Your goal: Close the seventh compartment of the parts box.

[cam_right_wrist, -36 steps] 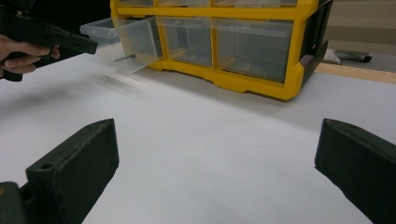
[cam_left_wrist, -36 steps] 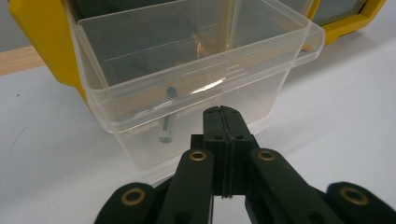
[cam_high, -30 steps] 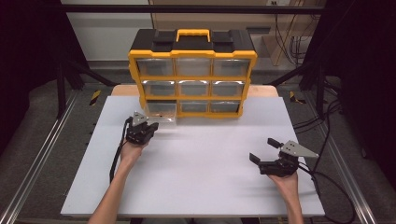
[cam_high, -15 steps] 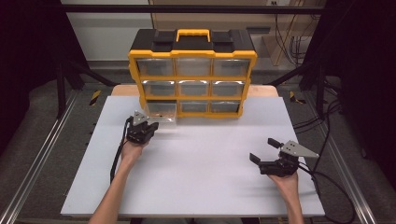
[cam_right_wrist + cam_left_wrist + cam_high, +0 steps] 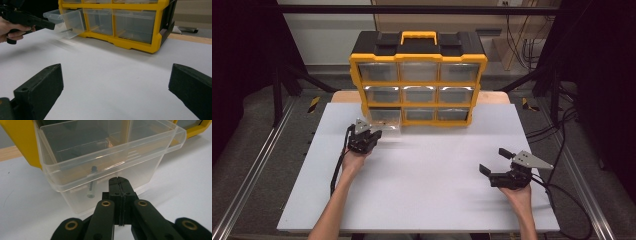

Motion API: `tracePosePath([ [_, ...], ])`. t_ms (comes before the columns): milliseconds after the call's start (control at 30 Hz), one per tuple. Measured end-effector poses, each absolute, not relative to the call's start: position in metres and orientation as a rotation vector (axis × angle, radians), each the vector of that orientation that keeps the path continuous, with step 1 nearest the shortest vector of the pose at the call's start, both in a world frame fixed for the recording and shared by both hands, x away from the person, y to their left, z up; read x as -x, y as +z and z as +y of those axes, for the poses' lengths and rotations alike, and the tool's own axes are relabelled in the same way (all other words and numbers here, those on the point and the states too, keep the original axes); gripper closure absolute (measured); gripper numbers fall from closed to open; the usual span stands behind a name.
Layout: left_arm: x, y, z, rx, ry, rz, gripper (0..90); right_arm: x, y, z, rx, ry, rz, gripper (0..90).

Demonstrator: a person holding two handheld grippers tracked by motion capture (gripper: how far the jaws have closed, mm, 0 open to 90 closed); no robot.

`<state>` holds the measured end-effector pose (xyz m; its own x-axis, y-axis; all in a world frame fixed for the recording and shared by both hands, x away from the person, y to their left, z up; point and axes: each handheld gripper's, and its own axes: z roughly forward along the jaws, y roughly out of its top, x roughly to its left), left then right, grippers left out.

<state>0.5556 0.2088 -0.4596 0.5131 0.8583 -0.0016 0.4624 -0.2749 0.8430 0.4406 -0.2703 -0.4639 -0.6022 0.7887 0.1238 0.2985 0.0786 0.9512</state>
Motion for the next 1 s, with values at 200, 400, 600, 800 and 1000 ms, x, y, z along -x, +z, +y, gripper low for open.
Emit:
tracePosePath([
  [200, -0.558, -0.458, 0.208, -1.926, 0.599, 1.090, 89.0, -0.441, -0.464, -0.270, -1.071, 1.537, 1.938, 0.3],
  [400, -0.562, -0.455, 0.205, -1.929, 0.608, 1.091, 89.0, -0.441, -0.464, -0.271, -1.070, 1.539, 1.935, 0.4],
  [600, -0.565, -0.455, 0.204, -1.927, 0.610, 1.091, 89.0, -0.441, -0.464, -0.270, -1.071, 1.540, 1.936, 0.4],
  [800, -0.569, -0.455, 0.205, -1.934, 0.610, 1.102, 89.0, -0.441, -0.464, -0.270, -1.071, 1.537, 1.939, 0.3],
  [1000, -0.573, -0.454, 0.205, -1.940, 0.617, 1.105, 89.0, -0.441, -0.464, -0.270, -1.072, 1.538, 1.938, 0.3],
])
